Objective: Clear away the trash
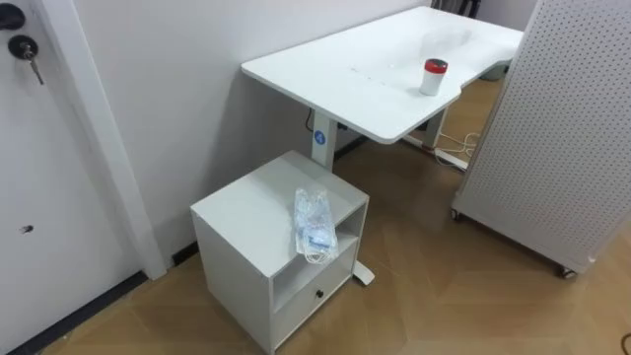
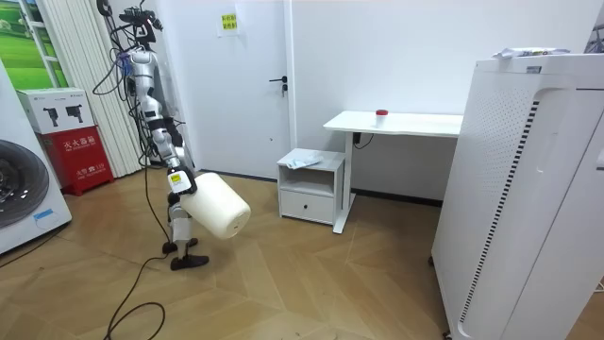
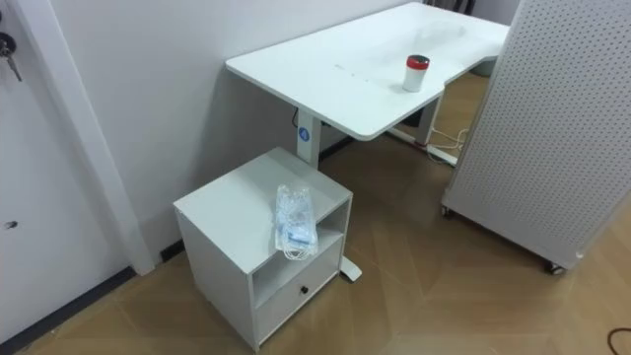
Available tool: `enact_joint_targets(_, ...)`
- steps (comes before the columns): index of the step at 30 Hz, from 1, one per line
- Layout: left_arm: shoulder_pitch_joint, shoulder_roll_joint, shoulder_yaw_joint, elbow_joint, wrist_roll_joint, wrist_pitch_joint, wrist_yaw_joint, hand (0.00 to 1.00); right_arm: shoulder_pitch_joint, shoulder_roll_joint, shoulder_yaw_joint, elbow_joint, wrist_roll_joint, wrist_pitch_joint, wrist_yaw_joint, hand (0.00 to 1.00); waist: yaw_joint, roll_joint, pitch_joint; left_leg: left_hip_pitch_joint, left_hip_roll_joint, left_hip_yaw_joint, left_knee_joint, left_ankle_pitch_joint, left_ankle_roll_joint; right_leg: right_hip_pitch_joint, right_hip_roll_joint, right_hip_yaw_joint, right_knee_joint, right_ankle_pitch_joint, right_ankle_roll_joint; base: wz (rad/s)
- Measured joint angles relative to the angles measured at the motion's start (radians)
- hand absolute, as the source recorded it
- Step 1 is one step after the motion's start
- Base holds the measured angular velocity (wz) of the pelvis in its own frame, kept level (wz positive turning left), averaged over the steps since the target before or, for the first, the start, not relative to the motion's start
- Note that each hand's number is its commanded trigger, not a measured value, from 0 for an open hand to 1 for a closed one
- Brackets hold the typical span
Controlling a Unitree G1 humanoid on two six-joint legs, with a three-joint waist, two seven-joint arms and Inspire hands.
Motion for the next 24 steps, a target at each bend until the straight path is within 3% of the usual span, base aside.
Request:
enact_joint_targets(19, 0.012, 0.001, -0.009, 0.040, 0.002, 0.001, 0.001, 0.00, -0.011, -0.002, 0.041, 0.031, 0.016, 0.002, 0.000, 1.00, 0.023, 0.006, 0.0029, 0.005, -0.001, -0.005, 0.007, 0.000, 0.000, 0.012, -0.002, -0.003, -0.001, 0.000, 0.000, 0.00)
enact_joint_targets(24, 0.012, 0.001, -0.010, 0.048, 0.003, 0.000, 0.001, 0.00, -0.011, -0.003, 0.044, 0.040, 0.015, -0.003, 0.007, 1.00, 0.023, 0.002, 0.0048, 0.002, 0.000, -0.017, 0.008, 0.000, 0.000, 0.013, -0.002, -0.022, 0.000, 0.000, 0.000, 0.06)
